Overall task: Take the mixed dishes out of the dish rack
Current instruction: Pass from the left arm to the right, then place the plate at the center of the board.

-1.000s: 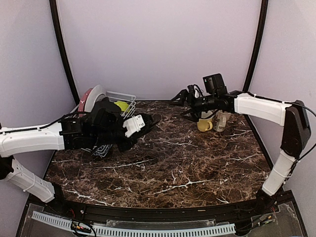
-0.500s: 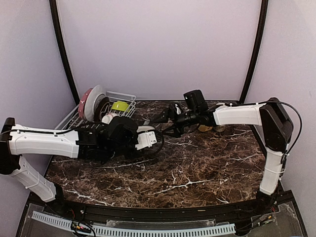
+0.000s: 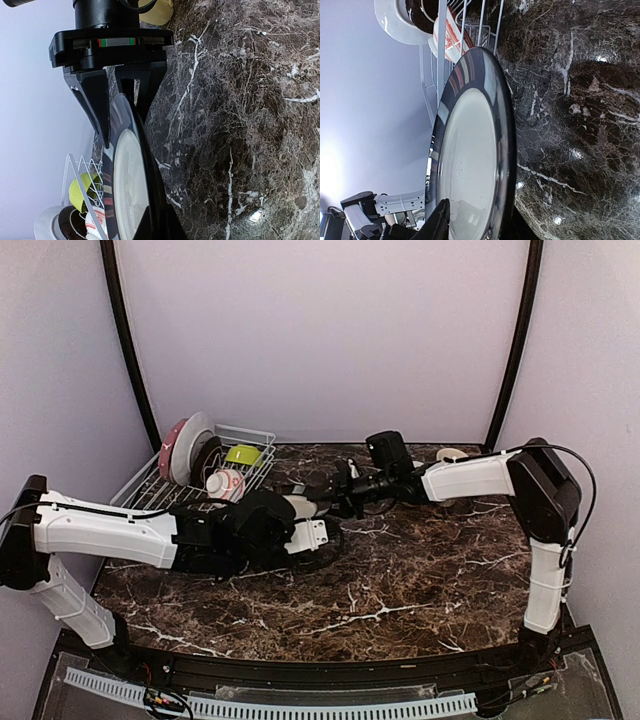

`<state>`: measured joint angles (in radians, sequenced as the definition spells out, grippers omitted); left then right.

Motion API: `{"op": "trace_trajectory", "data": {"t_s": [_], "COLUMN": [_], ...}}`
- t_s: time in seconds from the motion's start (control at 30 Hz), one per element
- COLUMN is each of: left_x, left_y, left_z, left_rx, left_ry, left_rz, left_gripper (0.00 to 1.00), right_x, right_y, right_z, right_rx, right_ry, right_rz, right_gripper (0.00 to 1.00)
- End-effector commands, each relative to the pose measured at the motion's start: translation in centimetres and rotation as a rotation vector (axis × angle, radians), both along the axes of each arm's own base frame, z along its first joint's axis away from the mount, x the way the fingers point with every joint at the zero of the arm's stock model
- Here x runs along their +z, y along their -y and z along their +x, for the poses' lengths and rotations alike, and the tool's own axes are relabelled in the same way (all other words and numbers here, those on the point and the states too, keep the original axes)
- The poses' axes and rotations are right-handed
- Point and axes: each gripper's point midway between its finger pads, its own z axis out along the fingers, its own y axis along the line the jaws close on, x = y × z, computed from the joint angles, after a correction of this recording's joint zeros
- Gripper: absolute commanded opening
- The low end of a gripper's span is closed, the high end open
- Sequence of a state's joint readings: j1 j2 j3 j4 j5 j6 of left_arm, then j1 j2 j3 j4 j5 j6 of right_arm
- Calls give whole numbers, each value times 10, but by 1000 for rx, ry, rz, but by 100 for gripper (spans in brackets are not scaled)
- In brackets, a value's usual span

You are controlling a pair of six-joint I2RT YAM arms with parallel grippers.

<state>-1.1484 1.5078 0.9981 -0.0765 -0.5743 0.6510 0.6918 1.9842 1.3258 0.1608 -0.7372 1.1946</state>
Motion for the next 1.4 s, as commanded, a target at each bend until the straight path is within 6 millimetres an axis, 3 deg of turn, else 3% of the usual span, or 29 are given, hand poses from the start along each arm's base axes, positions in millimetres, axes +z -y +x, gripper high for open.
{"op": "trace_trajectory", "data": {"t_s": [0.0, 0.17, 0.27, 0.33, 0.43, 0.5, 0.63, 0.83, 1.0, 1.27, 1.37], "left_x": [37, 39, 39, 39, 41, 49, 74, 124, 160, 169, 168], "left_y": [9, 11, 12, 12, 15, 16, 14, -9, -40, -66, -70], "left_z": [7, 4, 2, -2, -14, -22, -36, -24, -4, 18, 23], "left_rx": [22, 16, 14, 4, -46, -78, -136, -133, -82, 16, 35], "left_ry": [109, 86, 62, 35, -33, -60, -111, -202, -175, -158, -159], "left_rz": [-81, -104, -117, -130, -167, -216, -365, -653, -845, -943, -950], "left_gripper": [1, 1, 13, 24, 54, 67, 80, 84, 87, 89, 89], "right_x": [23, 35, 44, 51, 62, 65, 71, 76, 61, 27, 14], "right_y": [-12, -9, -1, 7, 21, 30, 49, 87, 141, 223, 242], "right_z": [-3, -1, 3, 7, 11, 11, 4, -21, -41, -76, -82], "right_rx": [32, 24, -3, -28, -51, -59, -51, -59, -130, -257, -277], "right_ry": [52, 92, 135, 173, 237, 273, 357, 459, 418, 308, 274], "right_rz": [67, 77, 72, 67, 49, 16, -33, -155, -237, -210, -169], "right_gripper": [26, 3, 0, 0, 0, 0, 0, 0, 0, 0, 0]}}
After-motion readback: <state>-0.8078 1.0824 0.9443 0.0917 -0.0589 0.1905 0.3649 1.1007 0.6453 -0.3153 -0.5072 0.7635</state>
